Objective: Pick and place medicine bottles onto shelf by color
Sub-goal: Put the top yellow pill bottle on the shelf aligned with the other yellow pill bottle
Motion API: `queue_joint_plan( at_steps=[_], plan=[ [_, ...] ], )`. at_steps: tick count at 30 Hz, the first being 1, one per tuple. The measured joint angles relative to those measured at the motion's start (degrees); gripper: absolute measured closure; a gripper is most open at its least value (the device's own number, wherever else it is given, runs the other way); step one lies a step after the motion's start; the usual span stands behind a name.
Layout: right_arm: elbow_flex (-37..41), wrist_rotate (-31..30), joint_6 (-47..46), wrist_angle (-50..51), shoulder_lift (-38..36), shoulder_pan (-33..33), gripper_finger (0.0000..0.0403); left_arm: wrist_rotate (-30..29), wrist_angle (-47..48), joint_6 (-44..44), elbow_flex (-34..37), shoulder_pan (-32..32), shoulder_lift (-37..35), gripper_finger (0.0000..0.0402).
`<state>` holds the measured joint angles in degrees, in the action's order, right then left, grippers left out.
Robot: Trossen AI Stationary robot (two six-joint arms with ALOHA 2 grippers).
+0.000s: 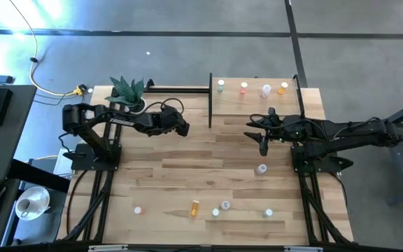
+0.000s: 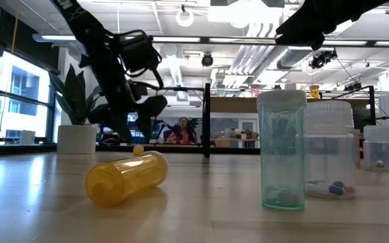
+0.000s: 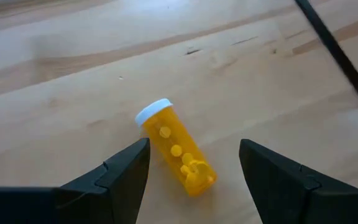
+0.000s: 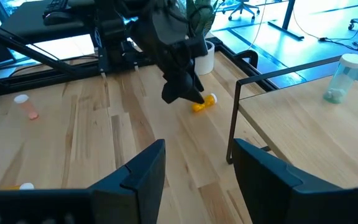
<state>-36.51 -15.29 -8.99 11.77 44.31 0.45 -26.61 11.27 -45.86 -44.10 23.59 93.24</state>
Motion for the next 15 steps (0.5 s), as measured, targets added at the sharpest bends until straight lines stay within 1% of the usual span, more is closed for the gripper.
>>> queue_joint_plan(
  at_steps=[3,5,9,13,15],
  plan=[
    [0.0,0.0,0.0,0.0,0.0,0.0,0.0226,0.1,-1.8,1.3,0.0,0.2,2.7,0.0165],
    [0.0,0.0,0.0,0.0,0.0,0.0,0.0226,1.2,-2.9,1.4,-0.1,0.8,3.8,0.0165],
    [0.0,0.0,0.0,0.0,0.0,0.0,0.0226,4.1,-2.2,1.5,-0.1,2.1,4.8,0.0165],
    [0.0,0.0,0.0,0.0,0.0,0.0,0.0226,4.5,-1.3,2.7,-0.1,2.6,4.8,0.0167],
    [0.0,0.0,0.0,0.0,0.0,0.0,0.0226,4.6,-1.2,3.5,-0.1,2.6,4.8,0.0174]
  ],
)
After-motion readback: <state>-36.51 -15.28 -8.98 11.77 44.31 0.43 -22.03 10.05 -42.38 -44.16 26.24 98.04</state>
